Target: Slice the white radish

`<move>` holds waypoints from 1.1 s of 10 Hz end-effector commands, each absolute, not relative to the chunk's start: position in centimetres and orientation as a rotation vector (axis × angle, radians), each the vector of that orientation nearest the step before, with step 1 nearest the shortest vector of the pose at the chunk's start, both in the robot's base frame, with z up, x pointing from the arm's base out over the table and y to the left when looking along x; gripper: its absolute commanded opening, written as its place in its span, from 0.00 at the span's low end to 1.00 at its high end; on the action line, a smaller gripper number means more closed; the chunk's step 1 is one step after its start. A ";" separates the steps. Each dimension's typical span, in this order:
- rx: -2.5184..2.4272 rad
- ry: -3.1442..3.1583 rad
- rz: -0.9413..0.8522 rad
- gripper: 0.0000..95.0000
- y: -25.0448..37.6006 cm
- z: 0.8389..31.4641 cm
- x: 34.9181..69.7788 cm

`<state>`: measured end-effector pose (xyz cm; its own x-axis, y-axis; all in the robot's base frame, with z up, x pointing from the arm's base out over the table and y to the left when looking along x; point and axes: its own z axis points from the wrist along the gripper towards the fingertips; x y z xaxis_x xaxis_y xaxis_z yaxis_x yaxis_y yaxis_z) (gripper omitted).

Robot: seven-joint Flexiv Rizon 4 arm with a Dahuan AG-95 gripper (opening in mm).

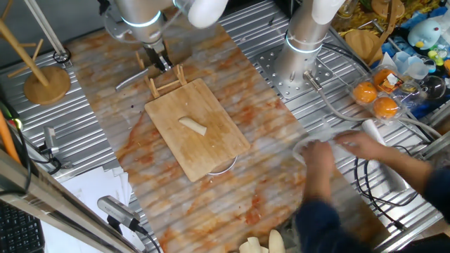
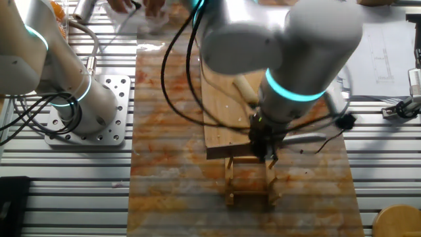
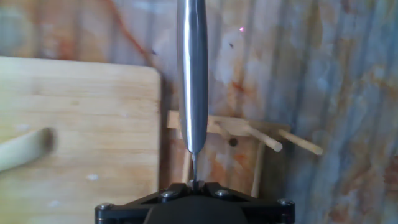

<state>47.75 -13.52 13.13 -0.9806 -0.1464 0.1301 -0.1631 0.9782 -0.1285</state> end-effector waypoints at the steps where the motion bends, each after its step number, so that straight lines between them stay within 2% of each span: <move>1: 0.253 -3.002 0.207 0.00 -11.7 15.8 48.9; 4: 0.271 -3.010 0.174 0.00 -8.5 17.3 50.4; 7: 0.341 -3.012 0.133 0.00 -3.0 16.7 51.7; 11: 0.397 -2.983 0.119 0.00 2.0 16.5 51.3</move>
<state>51.23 1.94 16.50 -0.9522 -0.2783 0.1255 -0.2876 0.9557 -0.0625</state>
